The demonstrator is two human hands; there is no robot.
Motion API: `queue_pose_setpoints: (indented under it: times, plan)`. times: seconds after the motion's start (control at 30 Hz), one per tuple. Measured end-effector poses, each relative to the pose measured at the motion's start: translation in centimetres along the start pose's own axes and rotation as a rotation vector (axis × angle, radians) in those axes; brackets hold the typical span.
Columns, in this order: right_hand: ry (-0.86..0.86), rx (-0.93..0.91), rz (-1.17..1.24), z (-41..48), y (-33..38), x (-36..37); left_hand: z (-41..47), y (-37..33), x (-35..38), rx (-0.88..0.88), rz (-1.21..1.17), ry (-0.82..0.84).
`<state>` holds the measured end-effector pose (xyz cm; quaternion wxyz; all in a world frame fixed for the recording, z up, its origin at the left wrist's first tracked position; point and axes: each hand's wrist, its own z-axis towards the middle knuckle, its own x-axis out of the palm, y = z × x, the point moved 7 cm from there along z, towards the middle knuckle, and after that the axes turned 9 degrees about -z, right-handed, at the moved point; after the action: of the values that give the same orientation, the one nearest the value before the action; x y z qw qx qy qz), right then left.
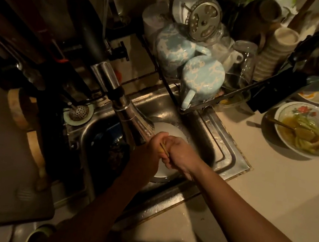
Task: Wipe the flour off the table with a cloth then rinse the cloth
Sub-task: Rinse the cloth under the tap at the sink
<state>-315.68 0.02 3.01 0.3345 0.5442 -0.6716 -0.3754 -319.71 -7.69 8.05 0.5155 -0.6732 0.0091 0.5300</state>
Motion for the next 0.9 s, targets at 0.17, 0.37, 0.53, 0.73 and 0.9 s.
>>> queue_pose_setpoints:
  times: [0.17, 0.37, 0.53, 0.73, 0.9]
  plan:
    - [0.172, 0.053, 0.416, -0.2, -0.7, 0.1, 0.0, 0.7, -0.3, -0.029, -0.195, -0.137]
    - [-0.072, -0.198, -0.072, 0.3, -0.8, -2.1, 0.3, 4.6, 1.1, -0.196, -0.240, -0.117]
    - [-0.450, -0.391, -0.520, 0.0, -0.6, -2.2, -0.6, 5.1, 2.1, -0.556, -0.674, -0.229]
    - [-0.492, -0.682, -0.708, -1.2, -0.1, -2.6, -1.7, 6.5, 4.3, -1.016, -0.998, -0.164]
    - [-0.540, -0.417, -0.604, 0.0, -0.8, -2.4, -1.5, 6.4, 3.4, -0.887, -0.939, -0.196]
